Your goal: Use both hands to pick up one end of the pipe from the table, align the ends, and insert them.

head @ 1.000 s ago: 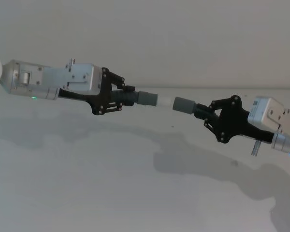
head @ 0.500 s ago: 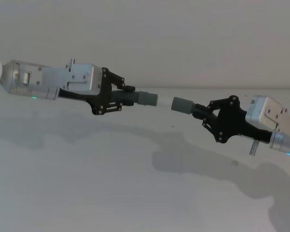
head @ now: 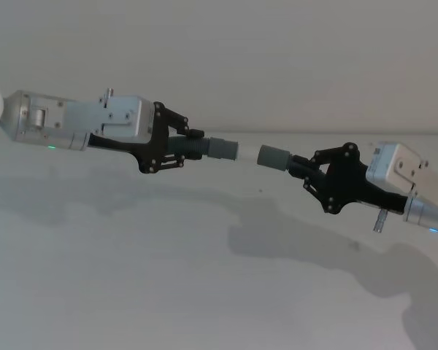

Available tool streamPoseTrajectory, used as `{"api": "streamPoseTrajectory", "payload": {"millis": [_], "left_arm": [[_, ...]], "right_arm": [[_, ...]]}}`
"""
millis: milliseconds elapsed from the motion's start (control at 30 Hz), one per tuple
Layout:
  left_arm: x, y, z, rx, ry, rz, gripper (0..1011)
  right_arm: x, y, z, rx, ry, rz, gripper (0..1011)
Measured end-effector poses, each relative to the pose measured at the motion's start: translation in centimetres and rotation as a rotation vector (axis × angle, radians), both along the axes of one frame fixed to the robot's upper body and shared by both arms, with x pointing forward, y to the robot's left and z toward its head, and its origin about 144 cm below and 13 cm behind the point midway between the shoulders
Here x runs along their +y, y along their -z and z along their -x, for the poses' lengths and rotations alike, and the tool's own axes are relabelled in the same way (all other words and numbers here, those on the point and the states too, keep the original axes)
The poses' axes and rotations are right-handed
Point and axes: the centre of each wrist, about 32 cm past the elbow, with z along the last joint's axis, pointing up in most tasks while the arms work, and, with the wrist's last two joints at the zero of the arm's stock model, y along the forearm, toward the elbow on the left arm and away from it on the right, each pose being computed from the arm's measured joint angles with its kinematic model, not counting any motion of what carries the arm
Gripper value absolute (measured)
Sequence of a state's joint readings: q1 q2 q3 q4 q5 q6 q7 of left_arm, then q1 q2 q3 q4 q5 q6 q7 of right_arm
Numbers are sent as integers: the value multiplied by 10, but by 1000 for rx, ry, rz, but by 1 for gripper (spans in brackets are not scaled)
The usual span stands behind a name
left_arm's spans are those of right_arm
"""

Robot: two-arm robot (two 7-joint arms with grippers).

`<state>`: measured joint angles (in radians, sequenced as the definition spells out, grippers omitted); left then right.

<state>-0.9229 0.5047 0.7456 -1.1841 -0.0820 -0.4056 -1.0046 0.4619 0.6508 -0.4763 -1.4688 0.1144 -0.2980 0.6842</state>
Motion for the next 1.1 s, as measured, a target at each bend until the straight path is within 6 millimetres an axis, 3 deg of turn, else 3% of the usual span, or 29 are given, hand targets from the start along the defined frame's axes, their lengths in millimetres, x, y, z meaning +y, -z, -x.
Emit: {"api": "streamPoseTrajectory", "payload": {"millis": [1100], "left_arm": [[0,0,0,0,0,0,309]], "right_arm": [[-1,-6,2,-14,-22,18,114]]}}
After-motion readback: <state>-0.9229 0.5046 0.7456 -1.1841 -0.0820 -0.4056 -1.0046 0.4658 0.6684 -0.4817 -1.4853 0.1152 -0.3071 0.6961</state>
